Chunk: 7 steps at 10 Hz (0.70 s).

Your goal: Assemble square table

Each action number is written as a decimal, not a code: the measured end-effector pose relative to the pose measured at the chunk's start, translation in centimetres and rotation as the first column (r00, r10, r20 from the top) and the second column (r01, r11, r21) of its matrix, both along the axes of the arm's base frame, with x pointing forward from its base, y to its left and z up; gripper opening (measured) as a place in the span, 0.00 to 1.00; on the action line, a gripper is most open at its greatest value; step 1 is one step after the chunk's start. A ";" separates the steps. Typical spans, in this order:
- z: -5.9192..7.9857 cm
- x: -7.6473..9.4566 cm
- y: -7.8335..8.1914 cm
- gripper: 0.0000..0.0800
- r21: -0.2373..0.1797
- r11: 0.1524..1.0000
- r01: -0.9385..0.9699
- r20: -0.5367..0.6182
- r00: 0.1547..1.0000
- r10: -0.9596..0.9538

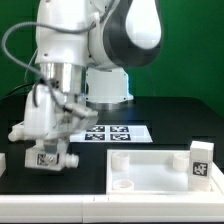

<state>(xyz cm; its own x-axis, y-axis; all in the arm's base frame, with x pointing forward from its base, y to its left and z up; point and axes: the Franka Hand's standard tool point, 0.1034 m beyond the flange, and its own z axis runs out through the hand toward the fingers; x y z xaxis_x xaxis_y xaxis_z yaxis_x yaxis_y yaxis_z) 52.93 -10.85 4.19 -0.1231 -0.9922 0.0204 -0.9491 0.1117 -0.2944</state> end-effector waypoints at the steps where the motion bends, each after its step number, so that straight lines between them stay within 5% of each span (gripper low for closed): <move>1: 0.8 -0.2 0.3 0.35 -0.020 0.997 -0.070 -0.003 0.998 0.070; 6: 0.5 0.1 0.6 0.36 -0.118 0.924 -0.364 -0.059 0.931 0.359; 7: 1.1 0.3 2.2 0.36 -0.123 0.859 -0.497 -0.082 0.868 0.490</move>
Offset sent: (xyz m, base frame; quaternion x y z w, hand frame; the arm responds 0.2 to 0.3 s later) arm 0.0000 0.0000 0.0000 0.0000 0.0000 -0.1938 0.9810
